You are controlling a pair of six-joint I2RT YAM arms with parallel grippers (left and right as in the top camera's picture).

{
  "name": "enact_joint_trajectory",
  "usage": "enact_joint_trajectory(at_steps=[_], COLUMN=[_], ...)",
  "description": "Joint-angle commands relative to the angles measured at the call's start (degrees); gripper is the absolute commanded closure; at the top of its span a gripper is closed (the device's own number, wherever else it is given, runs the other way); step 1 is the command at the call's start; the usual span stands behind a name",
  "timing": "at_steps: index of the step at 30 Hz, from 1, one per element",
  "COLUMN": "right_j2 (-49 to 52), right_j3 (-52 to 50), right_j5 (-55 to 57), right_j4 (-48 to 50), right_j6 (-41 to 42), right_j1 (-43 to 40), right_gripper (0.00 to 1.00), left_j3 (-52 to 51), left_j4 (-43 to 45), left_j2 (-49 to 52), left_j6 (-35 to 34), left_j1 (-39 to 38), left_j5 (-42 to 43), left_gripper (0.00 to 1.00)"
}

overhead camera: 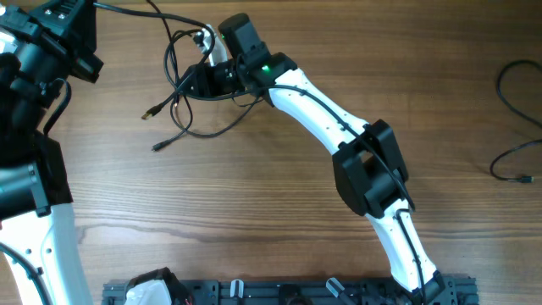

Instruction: Untangle cables

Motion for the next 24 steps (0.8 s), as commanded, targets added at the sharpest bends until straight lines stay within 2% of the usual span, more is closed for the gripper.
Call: enact_joint_trajectory(at_steps=[1,6,13,16,17,18,21,24], right_j2=[2.29,5.44,7.21,7.21,7.21,7.19,6.99,5.79], right_j3=[-0.04,-0.04,-0.04,-0.04,-0.04,-0.04,-0.04,-0.04], right_j5=[-2.29,-2.71,-2.69,-2.71,-2.93,-3.15,-5.49,-8.28], right_j4=[0.33,1.22,4.20,4.15,3.67,2.71,-1.57,-9.55], right_j6=[-0.28,0.15,0.83,1.68,1.64,1.64,0.31,-4.33], right_j1=[-0.11,0.90,2.03,2.14,2.12,1.99,1.07,-0.33], right_gripper=[0.48,0.57,0.64,0.76,0.90,0.96,0.96,0.95], left_j3=[0.31,0.31,0.31,0.31,0.31,0.31,0.28,0.28], left_j4=[1.16,5.73,6.01,6.01,5.99,5.97,5.49,0.66], left_j2=[-0.85,-0.85,-0.85,-0.85,-0.85,-0.83,-0.83,-0.83], left_j6=[-2.99,-3.61,-5.05,-5.03,-5.01,-4.92,-0.26,6.60], left_j1=[-0.11,-0.11,-0.11,-0.11,-0.11,-0.11,-0.11,-0.11], left_j5=[0.68,0.68,0.70,0.59,0.11,-0.52,-4.72,-13.22], left_gripper=[0.96,0.96,0.96,0.96,0.96,0.96,0.96,0.96])
